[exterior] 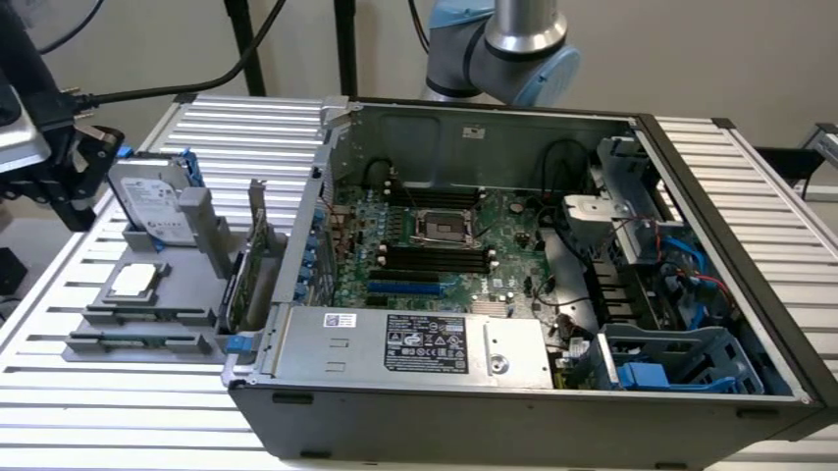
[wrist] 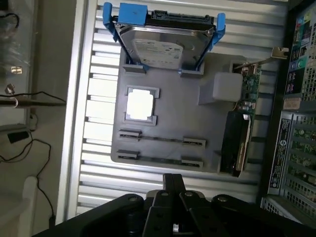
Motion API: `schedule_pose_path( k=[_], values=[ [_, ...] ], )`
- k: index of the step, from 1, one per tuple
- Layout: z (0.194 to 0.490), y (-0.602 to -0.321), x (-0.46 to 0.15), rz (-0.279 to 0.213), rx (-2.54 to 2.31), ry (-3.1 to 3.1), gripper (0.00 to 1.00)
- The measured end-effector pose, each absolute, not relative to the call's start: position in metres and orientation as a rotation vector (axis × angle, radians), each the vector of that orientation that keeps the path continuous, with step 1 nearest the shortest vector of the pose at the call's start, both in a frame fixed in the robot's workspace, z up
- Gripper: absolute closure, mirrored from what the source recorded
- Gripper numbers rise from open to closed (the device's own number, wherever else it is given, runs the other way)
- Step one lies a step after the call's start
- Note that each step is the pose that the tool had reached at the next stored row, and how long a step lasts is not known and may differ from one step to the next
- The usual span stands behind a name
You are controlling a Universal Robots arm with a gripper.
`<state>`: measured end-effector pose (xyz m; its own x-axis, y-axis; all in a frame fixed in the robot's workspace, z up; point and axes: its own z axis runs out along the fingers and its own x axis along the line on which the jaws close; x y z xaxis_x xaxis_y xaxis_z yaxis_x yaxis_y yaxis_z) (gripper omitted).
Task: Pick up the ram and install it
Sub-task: 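Pick up the ram and move it above insertion slot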
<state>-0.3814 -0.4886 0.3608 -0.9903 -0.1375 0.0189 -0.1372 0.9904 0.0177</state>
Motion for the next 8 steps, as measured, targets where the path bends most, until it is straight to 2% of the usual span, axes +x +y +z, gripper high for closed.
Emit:
schedule_pose_path(
  k=[8],
  values=[
    [0.3558,-0.4886,-0.3814,-0.023,0.441,-3.089,0.89]
  ],
)
